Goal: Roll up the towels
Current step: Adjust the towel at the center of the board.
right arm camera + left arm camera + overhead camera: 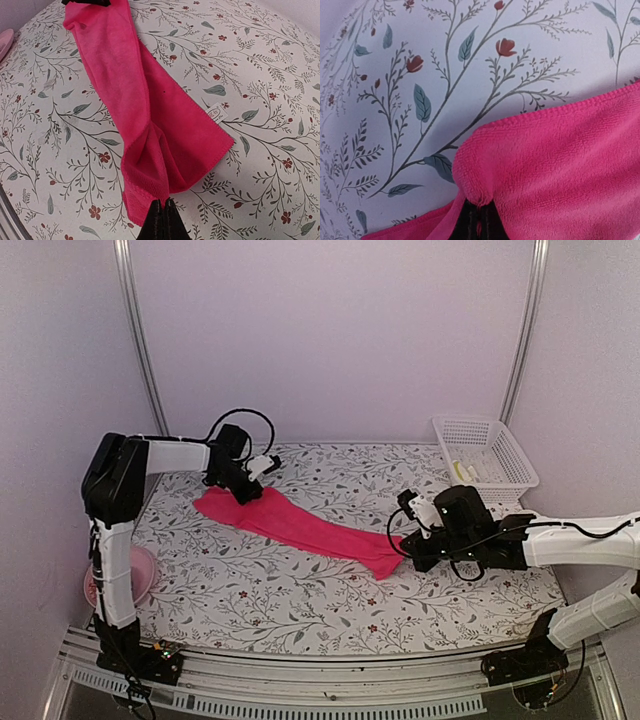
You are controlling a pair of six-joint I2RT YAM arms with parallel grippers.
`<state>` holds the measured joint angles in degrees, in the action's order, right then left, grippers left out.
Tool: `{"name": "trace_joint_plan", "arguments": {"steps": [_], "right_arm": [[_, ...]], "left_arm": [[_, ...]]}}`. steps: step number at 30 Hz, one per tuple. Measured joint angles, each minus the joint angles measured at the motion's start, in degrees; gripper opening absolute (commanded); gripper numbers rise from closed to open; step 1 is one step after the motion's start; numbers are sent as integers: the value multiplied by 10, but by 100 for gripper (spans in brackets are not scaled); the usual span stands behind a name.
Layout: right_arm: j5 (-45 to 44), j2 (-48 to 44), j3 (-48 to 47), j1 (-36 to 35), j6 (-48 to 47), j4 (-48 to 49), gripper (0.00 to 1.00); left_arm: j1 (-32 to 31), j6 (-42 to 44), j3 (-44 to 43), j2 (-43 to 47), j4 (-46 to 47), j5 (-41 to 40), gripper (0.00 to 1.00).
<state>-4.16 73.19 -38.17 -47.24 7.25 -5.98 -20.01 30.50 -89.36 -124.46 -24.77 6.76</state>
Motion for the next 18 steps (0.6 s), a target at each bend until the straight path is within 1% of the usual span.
{"name": "trace_joint_plan", "arguments": {"steps": [3, 8, 9, 10, 11, 13, 14, 15, 16, 18], "right_arm": [[-26, 2, 0, 1, 6, 0, 2], [-54, 0, 0, 6, 9, 0, 2], [-56, -1, 0, 7, 9, 0, 2], [-58, -3, 0, 8, 9, 0, 2], [-60, -7, 0, 9, 9, 0, 2], [-61, -14, 0, 9, 9, 0, 2], [-63, -18, 0, 10, 9, 0, 2], [-63, -21, 0, 10, 8, 0, 2], [-63, -24, 0, 10, 8, 0, 2], [-63, -26, 0, 11, 7, 0, 2]], "left_arm": [[2, 0, 49, 61, 42, 1, 0], [-2, 28, 174, 260, 108, 43, 0], [-4, 37, 200, 299, 115, 57, 6], [-6, 50, 233, 339, 118, 74, 21], [-9, 62, 255, 365, 115, 88, 33], [-17, 93, 313, 413, 96, 125, 40], [-20, 109, 344, 430, 74, 146, 50], [-22, 124, 365, 439, 54, 158, 66], [-23, 144, 388, 448, 26, 172, 74], [-23, 172, 416, 455, -25, 190, 79]]}}
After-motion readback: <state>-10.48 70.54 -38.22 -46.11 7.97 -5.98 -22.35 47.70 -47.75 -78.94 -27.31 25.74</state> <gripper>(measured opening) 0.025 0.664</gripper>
